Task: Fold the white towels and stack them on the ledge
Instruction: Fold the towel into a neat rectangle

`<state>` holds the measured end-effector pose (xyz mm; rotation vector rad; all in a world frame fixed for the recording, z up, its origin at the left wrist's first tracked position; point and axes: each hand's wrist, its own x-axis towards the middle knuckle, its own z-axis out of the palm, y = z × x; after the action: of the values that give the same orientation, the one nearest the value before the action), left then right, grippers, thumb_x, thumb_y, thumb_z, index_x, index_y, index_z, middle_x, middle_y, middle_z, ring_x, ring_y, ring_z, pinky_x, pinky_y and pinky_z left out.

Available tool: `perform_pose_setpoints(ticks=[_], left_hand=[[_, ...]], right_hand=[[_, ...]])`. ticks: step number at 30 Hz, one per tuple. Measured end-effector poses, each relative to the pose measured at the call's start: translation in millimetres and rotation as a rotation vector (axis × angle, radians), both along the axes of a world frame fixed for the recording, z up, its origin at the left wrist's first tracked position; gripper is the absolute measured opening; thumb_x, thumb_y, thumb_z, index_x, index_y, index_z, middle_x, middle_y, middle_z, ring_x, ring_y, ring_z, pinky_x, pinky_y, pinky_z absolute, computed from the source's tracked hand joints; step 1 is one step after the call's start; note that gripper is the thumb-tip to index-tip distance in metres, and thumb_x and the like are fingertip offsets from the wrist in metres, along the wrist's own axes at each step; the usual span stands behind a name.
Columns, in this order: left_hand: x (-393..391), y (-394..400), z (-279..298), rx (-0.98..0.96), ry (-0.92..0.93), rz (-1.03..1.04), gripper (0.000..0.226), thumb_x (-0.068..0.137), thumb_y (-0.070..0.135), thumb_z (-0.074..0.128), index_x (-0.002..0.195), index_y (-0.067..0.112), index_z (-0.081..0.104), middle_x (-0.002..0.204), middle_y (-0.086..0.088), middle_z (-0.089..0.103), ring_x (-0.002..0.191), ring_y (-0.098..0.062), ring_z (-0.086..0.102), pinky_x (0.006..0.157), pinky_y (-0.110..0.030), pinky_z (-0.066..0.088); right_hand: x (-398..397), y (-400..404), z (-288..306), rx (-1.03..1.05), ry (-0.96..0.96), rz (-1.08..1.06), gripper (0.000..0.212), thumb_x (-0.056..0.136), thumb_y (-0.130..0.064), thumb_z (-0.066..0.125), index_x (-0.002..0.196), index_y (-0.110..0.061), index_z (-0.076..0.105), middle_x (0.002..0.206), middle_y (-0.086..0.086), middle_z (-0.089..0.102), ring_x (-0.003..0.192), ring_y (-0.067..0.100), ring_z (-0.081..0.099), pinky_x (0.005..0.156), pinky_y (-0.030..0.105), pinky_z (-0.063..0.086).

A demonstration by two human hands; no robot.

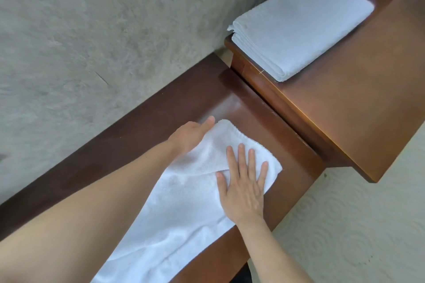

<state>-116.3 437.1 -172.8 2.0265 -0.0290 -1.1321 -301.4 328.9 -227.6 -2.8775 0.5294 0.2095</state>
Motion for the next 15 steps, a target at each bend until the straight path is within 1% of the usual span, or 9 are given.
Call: perform_pose_setpoints(ticks=[2,4,6,7,8,9,10,12,15], left_hand=[[2.4,-0.1,1.6,-0.144,0.283,0.108,0.076,0.095,0.075,0.023,0.067,0.018,0.062,0.072,0.001,0.061,0.062,-0.014,0.056,0.063,-0.025,0.043],[2.0,-1.0,2.7,-0.211,0.446,0.161,0.069,0.096,0.073,0.027,0.054,0.019,0.039,0.064,-0.003,0.039,0.056,-0.023,0.035,0.058,-0.03,0.032],[-0.1,0.2,1.3,-0.14,0.387,0.024,0.06,0.092,0.069,0.047,0.064,0.018,0.037,0.072,-0.005,0.039,0.071,-0.032,0.035,0.074,-0.037,0.039],[-2.2,1.1,2.9,-0.093,0.313,-0.067,0.048,0.089,0.066,0.058,0.073,0.022,0.068,0.077,-0.006,0.047,0.078,-0.031,0.043,0.086,-0.037,0.041],[-3.8,1.9,2.5,-0.095,0.259,-0.129,0.038,0.086,0.06,0.067,0.107,0.029,0.063,0.08,-0.005,0.051,0.082,-0.029,0.045,0.09,-0.033,0.039],[-5.3,2.2,3.8,-0.124,0.24,-0.137,0.02,0.084,0.051,0.074,0.086,0.032,0.069,0.08,0.0,0.054,0.08,-0.021,0.047,0.086,-0.028,0.039],[-6.1,2.9,2.0,-0.172,0.252,-0.135,0.021,0.083,0.044,0.078,0.093,0.031,0.066,0.084,0.007,0.058,0.082,-0.014,0.05,0.082,-0.024,0.038],[-7.4,2.0,2.8,-0.236,0.295,-0.056,0.031,0.085,0.044,0.075,0.109,0.03,0.061,0.104,0.012,0.065,0.097,-0.008,0.057,0.083,-0.021,0.041],[-3.8,-1.9,4.5,-0.299,0.495,0.188,0.041,0.101,0.049,0.048,0.123,0.019,0.065,0.12,-0.004,0.071,0.104,-0.017,0.068,0.081,-0.027,0.054]], right_hand=[[-0.7,0.0,-2.3,-0.004,-0.011,-0.001,0.068,0.102,-0.058,0.022,0.161,-0.027,0.01,0.168,0.002,0.003,0.155,0.025,-0.003,0.121,0.062,0.009],[-0.4,-0.1,-2.7,0.004,-0.015,-0.016,0.069,0.101,-0.057,0.026,0.16,-0.025,0.015,0.168,0.001,0.006,0.155,0.025,0.0,0.12,0.063,0.013],[0.0,1.3,-2.7,0.013,-0.03,-0.023,0.069,0.1,-0.057,0.024,0.16,-0.024,0.017,0.168,0.0,0.008,0.155,0.025,0.002,0.119,0.063,0.015],[0.2,2.1,-2.8,0.011,-0.037,-0.021,0.069,0.1,-0.057,0.023,0.16,-0.023,0.015,0.168,0.001,0.007,0.155,0.026,0.002,0.119,0.064,0.014],[0.4,2.3,-2.9,0.006,-0.041,-0.016,0.07,0.1,-0.058,0.021,0.161,-0.023,0.013,0.168,0.001,0.007,0.155,0.026,0.002,0.119,0.064,0.014],[0.4,2.2,-3.2,0.0,-0.041,-0.013,0.071,0.101,-0.059,0.02,0.161,-0.023,0.012,0.168,0.001,0.007,0.155,0.027,0.002,0.119,0.064,0.014],[0.5,2.1,-3.6,-0.005,-0.043,-0.014,0.072,0.101,-0.06,0.019,0.161,-0.021,0.01,0.168,0.001,0.007,0.155,0.027,0.002,0.119,0.064,0.014],[0.4,2.1,-4.3,-0.015,-0.048,-0.024,0.073,0.101,-0.061,0.019,0.161,-0.019,0.009,0.168,0.001,0.008,0.155,0.026,0.003,0.119,0.064,0.014],[0.7,2.8,-5.2,-0.038,-0.025,-0.025,0.074,0.102,-0.06,0.02,0.161,-0.018,0.01,0.168,0.001,0.007,0.155,0.026,0.003,0.119,0.063,0.014]])
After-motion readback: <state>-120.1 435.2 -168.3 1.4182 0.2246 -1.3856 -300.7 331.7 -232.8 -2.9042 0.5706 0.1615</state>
